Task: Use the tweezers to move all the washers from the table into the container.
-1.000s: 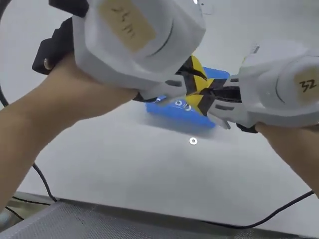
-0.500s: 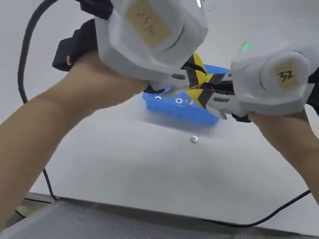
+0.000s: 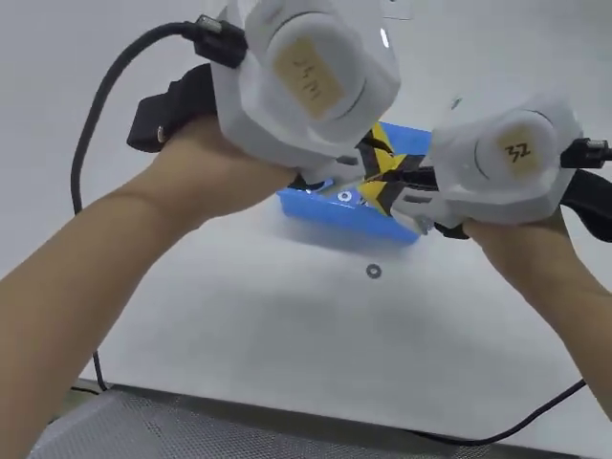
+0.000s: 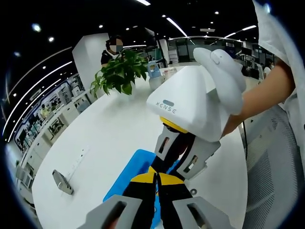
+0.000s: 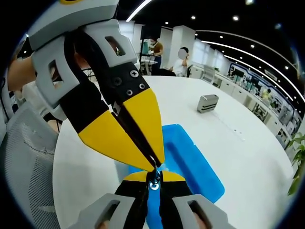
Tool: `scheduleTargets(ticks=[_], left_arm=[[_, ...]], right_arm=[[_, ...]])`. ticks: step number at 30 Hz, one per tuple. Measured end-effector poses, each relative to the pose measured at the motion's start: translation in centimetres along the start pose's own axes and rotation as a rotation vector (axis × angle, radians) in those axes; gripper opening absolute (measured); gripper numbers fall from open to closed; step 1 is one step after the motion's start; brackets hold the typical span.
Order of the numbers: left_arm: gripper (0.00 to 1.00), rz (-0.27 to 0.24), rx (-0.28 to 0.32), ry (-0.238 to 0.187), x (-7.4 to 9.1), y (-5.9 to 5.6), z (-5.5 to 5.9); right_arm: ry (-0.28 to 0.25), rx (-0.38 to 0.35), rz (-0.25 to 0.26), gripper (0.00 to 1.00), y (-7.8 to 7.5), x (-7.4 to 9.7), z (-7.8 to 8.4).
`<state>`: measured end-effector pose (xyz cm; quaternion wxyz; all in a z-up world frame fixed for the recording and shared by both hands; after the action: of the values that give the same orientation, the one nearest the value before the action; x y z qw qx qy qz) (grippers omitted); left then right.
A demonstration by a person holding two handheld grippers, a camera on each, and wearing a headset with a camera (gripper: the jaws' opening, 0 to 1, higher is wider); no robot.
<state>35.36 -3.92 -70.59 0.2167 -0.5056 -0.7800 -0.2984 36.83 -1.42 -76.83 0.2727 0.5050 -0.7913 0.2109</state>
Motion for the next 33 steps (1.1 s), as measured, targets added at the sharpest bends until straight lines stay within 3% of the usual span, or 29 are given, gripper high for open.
scheduleTargets(ticks=[12, 17, 33], left_arm=[[0.00, 0.004, 0.005, 0.004, 0.0, 0.0, 0.2], [0.00, -0.002, 0.007, 0.000, 0.7, -0.3, -0.1], [0.00, -0.043, 0.003, -0.088, 4.1, -1.2, -3.3]], right_arm=[[-0.004, -0.030, -0.021, 0.05, 0.1, 0.0, 0.2], [-0.007, -0.016, -0.005, 0.06, 0.2, 0.4, 0.0], [-0.086, 0.014, 0.053, 0.06, 1.2, 4.6, -2.9]])
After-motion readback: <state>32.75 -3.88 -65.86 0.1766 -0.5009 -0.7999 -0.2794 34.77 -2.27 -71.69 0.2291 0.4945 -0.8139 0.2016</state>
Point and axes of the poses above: the centre of the closed fingertips' face, and the gripper's own axes: x roughly backward along the fingers, y roughly to its left, z roughly out of its underside, the point moved 1 cm from there along x, roughly backward along the fingers, and after that the axes turned 3 degrees about -x, right-handed, at the moved point
